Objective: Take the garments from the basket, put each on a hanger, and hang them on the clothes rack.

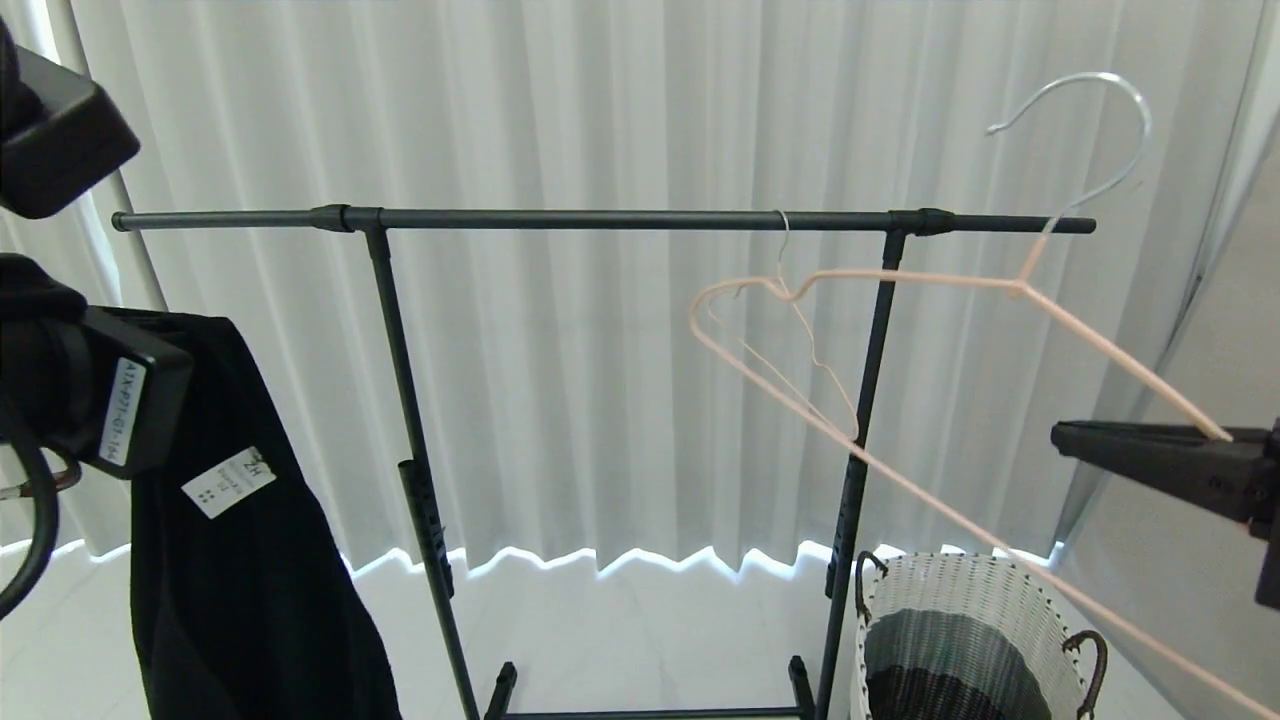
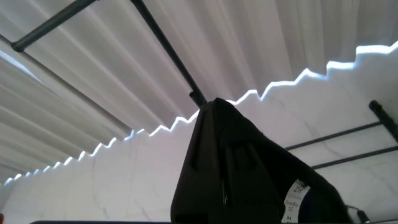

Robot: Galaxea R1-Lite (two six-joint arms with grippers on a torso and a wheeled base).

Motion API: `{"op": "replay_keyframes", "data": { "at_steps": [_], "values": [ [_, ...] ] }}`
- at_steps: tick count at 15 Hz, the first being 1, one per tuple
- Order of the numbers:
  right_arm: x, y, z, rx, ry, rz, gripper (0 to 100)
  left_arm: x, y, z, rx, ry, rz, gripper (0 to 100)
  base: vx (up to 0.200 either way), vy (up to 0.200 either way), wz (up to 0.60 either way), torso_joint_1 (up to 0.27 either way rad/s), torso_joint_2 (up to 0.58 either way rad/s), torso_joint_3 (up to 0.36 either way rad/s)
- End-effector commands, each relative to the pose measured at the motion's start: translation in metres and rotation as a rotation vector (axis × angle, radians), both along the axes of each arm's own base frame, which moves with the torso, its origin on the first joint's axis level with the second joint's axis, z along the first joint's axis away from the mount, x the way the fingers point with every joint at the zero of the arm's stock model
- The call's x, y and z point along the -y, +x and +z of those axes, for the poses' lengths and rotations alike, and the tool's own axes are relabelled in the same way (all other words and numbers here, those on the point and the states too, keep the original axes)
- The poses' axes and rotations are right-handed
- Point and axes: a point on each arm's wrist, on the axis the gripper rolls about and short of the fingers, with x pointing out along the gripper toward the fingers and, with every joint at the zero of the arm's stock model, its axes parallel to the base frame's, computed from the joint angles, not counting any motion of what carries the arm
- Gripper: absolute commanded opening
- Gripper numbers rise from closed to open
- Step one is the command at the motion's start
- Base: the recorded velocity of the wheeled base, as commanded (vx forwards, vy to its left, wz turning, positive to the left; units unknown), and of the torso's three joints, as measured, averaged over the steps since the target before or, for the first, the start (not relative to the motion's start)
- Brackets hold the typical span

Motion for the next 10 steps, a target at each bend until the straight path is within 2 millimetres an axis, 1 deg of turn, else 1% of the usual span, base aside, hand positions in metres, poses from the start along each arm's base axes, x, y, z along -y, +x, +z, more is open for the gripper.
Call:
{"op": "replay_keyframes", "data": {
  "at_steps": [1,2,3,4,5,6,8,10],
  "values": [
    [-0.016,-0.020,-0.015,-0.089,0.026,0.157,0,0.013,0.024,-0.002,-0.032,-0.057,0.036,0,0.000,0.000,0.00,0.000,0.00,0.000],
    [-0.021,-0.027,-0.017,-0.120,0.037,0.207,0,0.018,0.032,-0.003,-0.044,-0.091,0.056,0,0.000,0.000,0.00,0.000,0.00,0.000],
    [-0.024,-0.030,-0.020,-0.136,0.032,0.231,0,0.019,0.035,-0.004,-0.050,-0.102,0.066,0,0.000,0.000,0.00,0.000,0.00,0.000],
    [-0.032,-0.036,-0.025,-0.162,0.019,0.282,0,0.024,0.043,-0.007,-0.067,-0.138,0.085,0,0.000,0.000,0.00,0.000,0.00,0.000],
    [-0.040,-0.039,-0.029,-0.180,0.017,0.314,0,0.033,0.048,-0.010,-0.081,-0.202,0.092,0,0.000,0.000,0.00,0.000,0.00,0.000],
    [-0.049,-0.038,-0.031,-0.188,0.033,0.326,0,0.041,0.050,-0.013,-0.098,-0.239,0.088,0,0.000,0.000,0.00,0.000,0.00,0.000],
    [-0.066,-0.034,-0.035,-0.199,0.056,0.334,0,0.049,0.059,-0.022,-0.133,-0.267,0.104,0,0.000,0.000,0.00,0.000,0.00,0.000],
    [-0.081,-0.029,-0.040,-0.212,0.069,0.329,0,0.054,0.061,-0.024,-0.145,-0.276,0.094,0,0.000,0.000,0.00,0.000,0.00,0.000]
  ]
}}
